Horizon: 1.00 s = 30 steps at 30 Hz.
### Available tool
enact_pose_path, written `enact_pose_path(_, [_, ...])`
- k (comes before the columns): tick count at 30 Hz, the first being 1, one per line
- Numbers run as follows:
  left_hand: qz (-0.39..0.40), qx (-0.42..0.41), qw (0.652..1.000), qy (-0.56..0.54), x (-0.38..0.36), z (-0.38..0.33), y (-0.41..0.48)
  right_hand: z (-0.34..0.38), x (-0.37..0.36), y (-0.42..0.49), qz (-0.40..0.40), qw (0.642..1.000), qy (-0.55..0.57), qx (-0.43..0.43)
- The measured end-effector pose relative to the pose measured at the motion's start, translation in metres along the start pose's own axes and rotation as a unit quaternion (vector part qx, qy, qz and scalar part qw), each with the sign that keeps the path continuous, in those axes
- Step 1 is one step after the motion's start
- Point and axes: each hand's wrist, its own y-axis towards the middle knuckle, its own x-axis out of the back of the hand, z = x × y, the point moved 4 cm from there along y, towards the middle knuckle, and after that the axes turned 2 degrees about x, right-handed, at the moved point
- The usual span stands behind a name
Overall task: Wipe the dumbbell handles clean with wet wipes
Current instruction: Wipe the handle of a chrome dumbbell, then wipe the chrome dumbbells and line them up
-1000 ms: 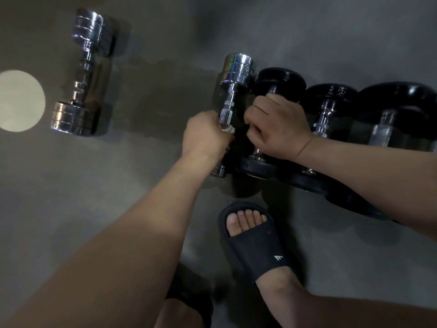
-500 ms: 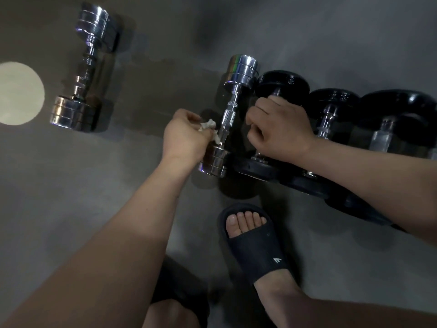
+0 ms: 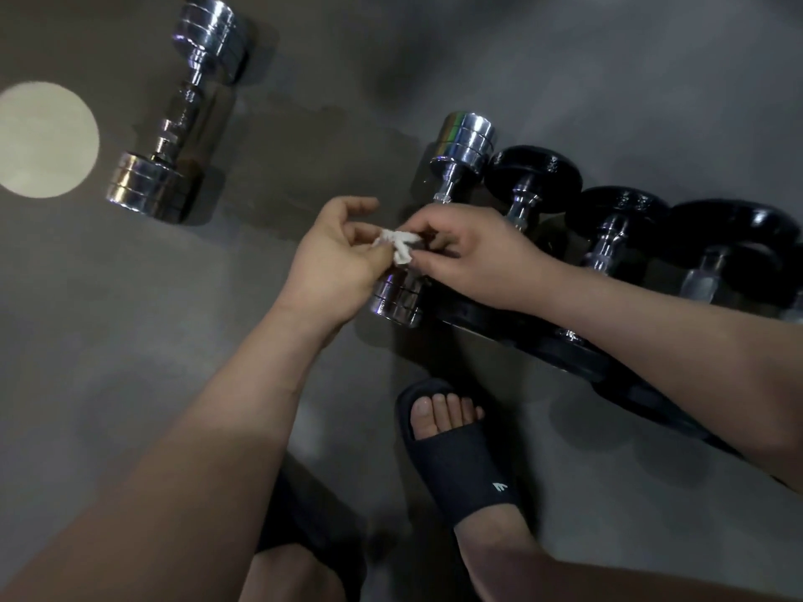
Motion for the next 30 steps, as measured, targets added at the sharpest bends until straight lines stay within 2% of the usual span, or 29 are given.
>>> enact_pose_path(2, [-0.025,-0.004,0.999,0.023,0.003,0.000,0.000,0.002,0.002,0.003,-0.024,0.999,-0.020,0.018])
enact_pose_path(5, [-0.047,-0.028,0.985,0.165,0.013,0.002,0.001,-0.004,0.016,0.016,-0.044,0.980,-0.188,0.041])
enact_pose_path(7, [-0.021,-0.020,0.969,0.244,0.015,0.007,-0.002,-0.008,0.015,0.021,0.007,0.959,-0.279,0.050])
enact_pose_path(8, [0.000,-0.010,0.962,0.272,0.014,0.011,-0.004,-0.008,0.008,0.019,0.041,0.948,-0.305,0.082])
enact_pose_path(10, [0.028,0.010,0.956,0.291,0.010,0.020,-0.008,-0.007,-0.009,0.011,0.112,0.923,-0.344,0.135])
enact_pose_path(11, [0.028,0.015,0.959,0.283,0.009,0.023,-0.009,-0.007,-0.012,0.009,0.131,0.913,-0.362,0.134])
enact_pose_path(14, [0.021,0.014,0.960,0.280,0.007,0.027,-0.007,-0.010,-0.001,0.014,0.107,0.894,-0.423,0.104])
enact_pose_path(17, [0.031,0.005,0.953,0.301,0.007,0.025,-0.006,-0.007,0.012,0.027,0.060,0.874,-0.481,0.034])
enact_pose_path(21, [0.064,-0.014,0.917,0.393,0.013,0.019,-0.009,0.002,0.017,0.034,0.101,0.833,-0.542,-0.049])
enact_pose_path(23, [0.062,-0.033,0.897,0.437,0.024,0.006,-0.012,0.006,0.020,0.039,0.118,0.844,-0.520,-0.053])
enact_pose_path(25, [0.042,-0.056,0.879,0.471,0.045,-0.016,-0.017,0.021,0.020,0.051,0.116,0.872,-0.474,-0.043])
enact_pose_path(30, [-0.013,-0.041,0.843,0.536,0.124,-0.076,-0.034,0.089,-0.008,0.097,0.081,0.945,-0.315,-0.028])
